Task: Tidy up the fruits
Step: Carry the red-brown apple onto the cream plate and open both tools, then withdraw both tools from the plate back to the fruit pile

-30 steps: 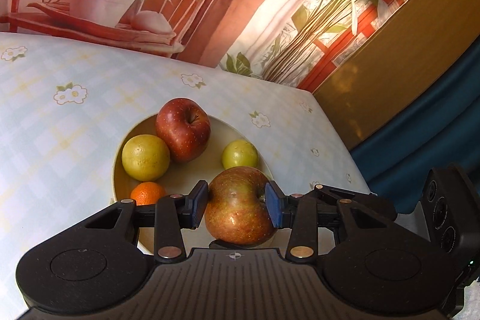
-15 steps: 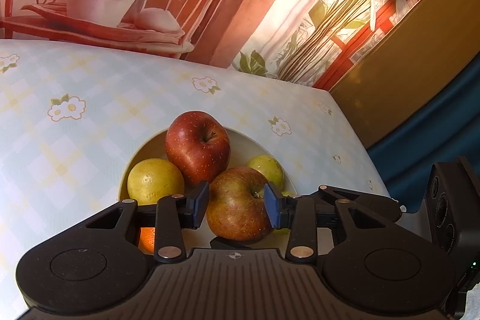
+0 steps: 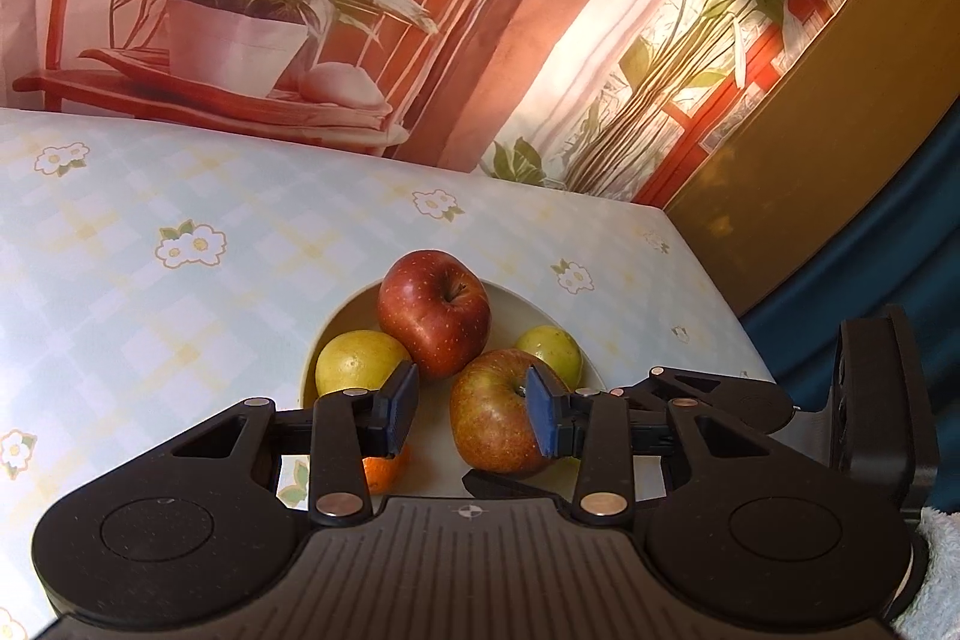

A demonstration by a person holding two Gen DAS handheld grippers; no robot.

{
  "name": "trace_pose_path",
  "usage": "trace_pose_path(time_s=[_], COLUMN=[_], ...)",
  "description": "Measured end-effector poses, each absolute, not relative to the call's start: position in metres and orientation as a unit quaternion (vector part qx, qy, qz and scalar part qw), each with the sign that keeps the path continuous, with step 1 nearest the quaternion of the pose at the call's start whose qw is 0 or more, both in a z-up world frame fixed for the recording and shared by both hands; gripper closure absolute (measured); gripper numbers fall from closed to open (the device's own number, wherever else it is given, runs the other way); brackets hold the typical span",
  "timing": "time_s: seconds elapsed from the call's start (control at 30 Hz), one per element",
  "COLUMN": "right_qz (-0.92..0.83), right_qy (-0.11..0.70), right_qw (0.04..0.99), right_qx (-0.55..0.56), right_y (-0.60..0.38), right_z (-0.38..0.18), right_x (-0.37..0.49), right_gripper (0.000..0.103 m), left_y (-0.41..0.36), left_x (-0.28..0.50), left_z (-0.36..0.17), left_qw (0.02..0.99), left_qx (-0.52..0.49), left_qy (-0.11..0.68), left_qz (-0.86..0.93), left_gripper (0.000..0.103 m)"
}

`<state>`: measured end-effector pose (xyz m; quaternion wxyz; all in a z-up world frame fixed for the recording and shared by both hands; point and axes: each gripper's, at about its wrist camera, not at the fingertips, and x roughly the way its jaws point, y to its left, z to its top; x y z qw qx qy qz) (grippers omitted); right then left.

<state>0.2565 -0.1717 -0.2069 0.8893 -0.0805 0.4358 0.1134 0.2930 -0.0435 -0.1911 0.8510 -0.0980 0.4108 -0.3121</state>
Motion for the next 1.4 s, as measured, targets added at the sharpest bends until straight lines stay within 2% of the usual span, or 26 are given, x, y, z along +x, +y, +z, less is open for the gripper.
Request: trace_pose_path(time_s=[0.27,0.73,0.97,1.4], right_qz=[0.103,0.09,0.097,0.148], right_qy=[0.423,0.404,0.382,0.372], right_qw=[0.895,0.901,0.915,0.916], right_qx=[-0.093,-0.131,-0.08,-0.028], right_y=[-0.174,-0.173,-0.182,-0.184], right_z=[-0.196,-0.199,-0.181,-0.17], right_x=[0.252,0.243,0.227,0.154], right_gripper=[0.045,0.049,0.05,0.059], left_y=[-0.035,-0.023,-0.014,-0.002], left_x=[0.285,0.271,0.256,0.2], left_z=[-0.188,-0.184,-0.182,-0.179], left_qw=[0.856,0.867,0.87,0.876], left_qx=[-0.095,-0.079,-0.062,-0.042], left_qy=[0.403,0.395,0.396,0.391], left_qz=[-0.308,-0.292,-0.287,-0.281], left_gripper=[0.062,0.062,0.062,0.062])
